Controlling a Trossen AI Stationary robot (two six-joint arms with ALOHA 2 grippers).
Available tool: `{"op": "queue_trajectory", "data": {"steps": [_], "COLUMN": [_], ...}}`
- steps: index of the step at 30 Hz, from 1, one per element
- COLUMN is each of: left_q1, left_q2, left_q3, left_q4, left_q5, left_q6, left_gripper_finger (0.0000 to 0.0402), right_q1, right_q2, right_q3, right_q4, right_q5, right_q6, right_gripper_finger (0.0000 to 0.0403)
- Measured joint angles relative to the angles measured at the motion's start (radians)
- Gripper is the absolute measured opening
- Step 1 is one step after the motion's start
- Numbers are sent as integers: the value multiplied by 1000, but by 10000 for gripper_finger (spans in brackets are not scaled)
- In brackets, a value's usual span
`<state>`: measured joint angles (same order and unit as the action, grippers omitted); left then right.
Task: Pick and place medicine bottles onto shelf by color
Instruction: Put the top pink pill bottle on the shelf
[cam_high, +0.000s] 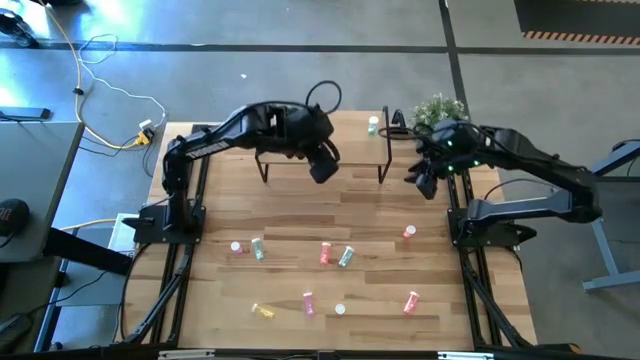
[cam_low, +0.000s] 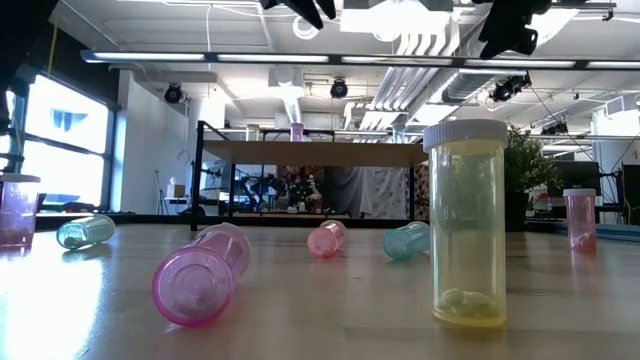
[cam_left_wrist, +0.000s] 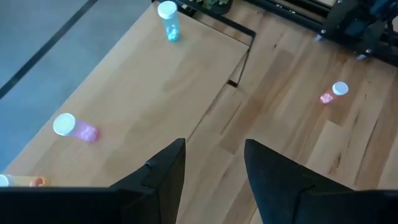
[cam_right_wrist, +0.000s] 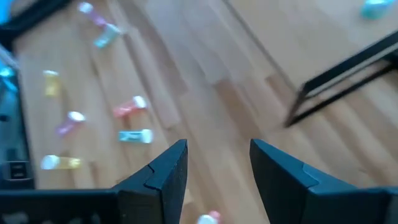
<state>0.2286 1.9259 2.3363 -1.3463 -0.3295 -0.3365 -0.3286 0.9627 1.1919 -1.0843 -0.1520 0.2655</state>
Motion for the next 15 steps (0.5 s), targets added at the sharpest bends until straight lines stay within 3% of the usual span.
{"op": "queue_trajectory", "data": {"steps": [6,15], "left_q1": [-99,-232], "left_q2": [0,-23], "left_q3": [0,-1], "left_q4": [-32,-80], "left_q5": [-63,-64], "left_q6": [-91,-149], "left_gripper_finger": [133,122], "right_q1": [143,336], "right_q2": [-43,-46], "right_q3": [-58,-91], "right_q4": [36,183], "right_q5": [15,75], "right_q6": [130,238], "right_gripper_finger": [165,165]}}
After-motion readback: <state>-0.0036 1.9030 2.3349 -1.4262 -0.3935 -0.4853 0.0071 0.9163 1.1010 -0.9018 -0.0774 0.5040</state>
